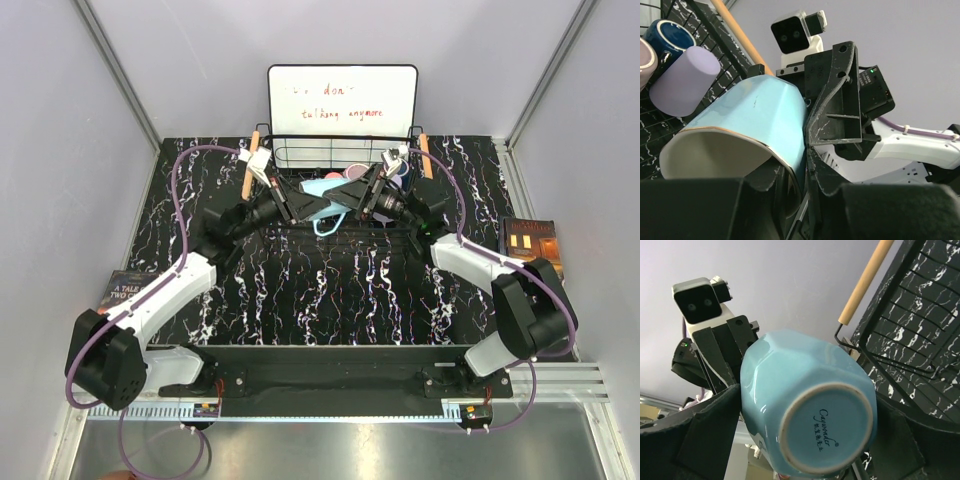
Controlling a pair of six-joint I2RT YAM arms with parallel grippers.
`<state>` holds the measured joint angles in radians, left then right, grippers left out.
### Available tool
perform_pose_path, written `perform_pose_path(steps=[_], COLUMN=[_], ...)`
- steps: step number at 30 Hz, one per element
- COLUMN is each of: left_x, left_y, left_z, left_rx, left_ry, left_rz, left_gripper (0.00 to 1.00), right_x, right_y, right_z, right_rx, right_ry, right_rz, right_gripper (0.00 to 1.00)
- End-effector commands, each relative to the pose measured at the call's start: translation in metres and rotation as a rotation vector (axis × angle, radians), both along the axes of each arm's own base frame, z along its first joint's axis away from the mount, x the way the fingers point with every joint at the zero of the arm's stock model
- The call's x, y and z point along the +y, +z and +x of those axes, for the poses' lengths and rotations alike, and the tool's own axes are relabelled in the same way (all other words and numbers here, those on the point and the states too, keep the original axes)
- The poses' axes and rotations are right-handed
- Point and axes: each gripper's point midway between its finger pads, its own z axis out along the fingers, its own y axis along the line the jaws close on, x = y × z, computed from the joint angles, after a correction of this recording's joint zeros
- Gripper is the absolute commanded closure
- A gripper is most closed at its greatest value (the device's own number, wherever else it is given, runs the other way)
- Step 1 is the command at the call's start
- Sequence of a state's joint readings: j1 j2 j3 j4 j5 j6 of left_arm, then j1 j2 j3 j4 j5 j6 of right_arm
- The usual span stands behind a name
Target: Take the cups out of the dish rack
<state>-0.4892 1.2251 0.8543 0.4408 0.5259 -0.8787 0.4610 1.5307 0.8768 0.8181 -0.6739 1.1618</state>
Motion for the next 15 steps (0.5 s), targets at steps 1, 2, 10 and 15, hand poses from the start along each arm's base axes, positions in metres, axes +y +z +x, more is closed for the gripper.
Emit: perform_pose_path(steps=[1,2,10,15], left_x=[0.006,0.007,0.013,0.021], left_y=[0.023,0.024,0.025,0.029], left_z=[0.006,0.006,0.004,0.005], left_rx=[-0.124,-0.127,-0.145,-0.152], left_ry=[0.044,0.046,0.075,0.094], left_rz=[-0.007,-0.007,0.026,0.032], left_gripper=[1.00,1.00,1.00,1.00], right_x=[0.004,0.004,-0.005,-0.019], right_y=[0.030,0.028,0.029,0.038], right_z=[-0.022,-0.021,-0.012,-0.004], right_rx=[-0.172,-0.161,-0.187,-0.219], right_ry=[0.044,0.041,-0.050,-0.164], right_rz=[-0.024,-0.032,-0.105,-0.178], right_gripper=[0.00,0.00,0.00,0.00])
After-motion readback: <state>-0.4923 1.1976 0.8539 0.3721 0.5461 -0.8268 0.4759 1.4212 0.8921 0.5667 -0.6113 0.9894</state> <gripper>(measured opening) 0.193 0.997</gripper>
